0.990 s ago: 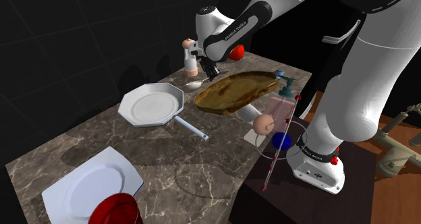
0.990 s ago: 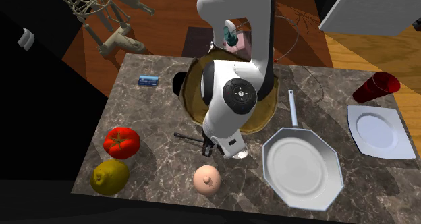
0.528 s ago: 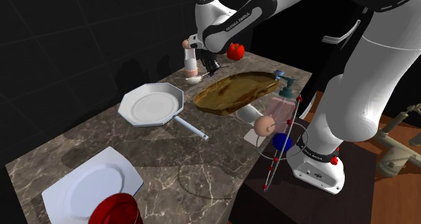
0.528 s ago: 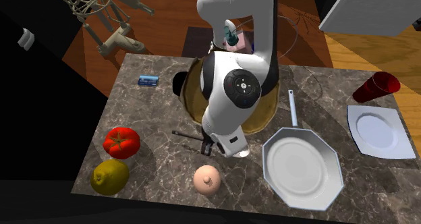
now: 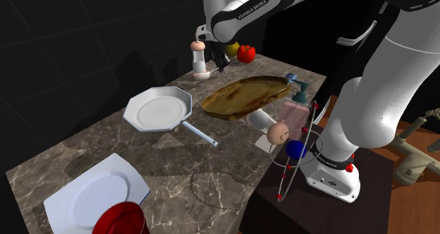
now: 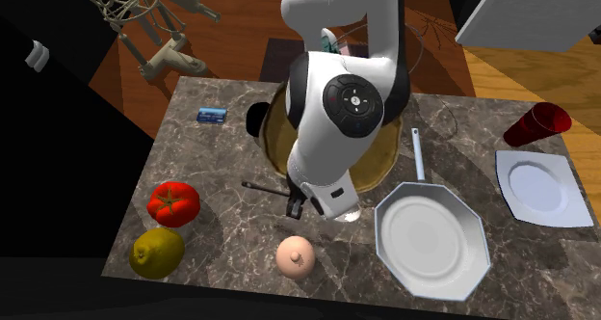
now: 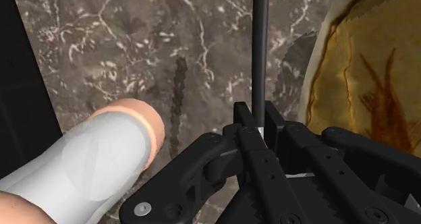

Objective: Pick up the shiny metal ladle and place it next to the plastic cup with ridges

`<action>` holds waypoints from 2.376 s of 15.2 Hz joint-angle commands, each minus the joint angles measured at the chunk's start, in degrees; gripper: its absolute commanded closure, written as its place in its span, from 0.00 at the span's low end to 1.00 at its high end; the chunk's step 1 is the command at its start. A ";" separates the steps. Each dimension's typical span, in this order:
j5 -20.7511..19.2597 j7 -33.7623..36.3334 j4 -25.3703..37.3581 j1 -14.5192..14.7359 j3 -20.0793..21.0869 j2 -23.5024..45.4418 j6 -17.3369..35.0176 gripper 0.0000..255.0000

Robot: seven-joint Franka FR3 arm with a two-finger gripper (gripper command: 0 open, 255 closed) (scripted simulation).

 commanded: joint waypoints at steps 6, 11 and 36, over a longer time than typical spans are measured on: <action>0.32 -0.89 3.16 0.21 0.23 -2.27 -5.39 1.00; 0.55 -1.54 5.75 0.33 0.39 -3.46 -9.12 1.00; 1.89 15.64 14.80 9.39 11.38 -3.07 -21.80 1.00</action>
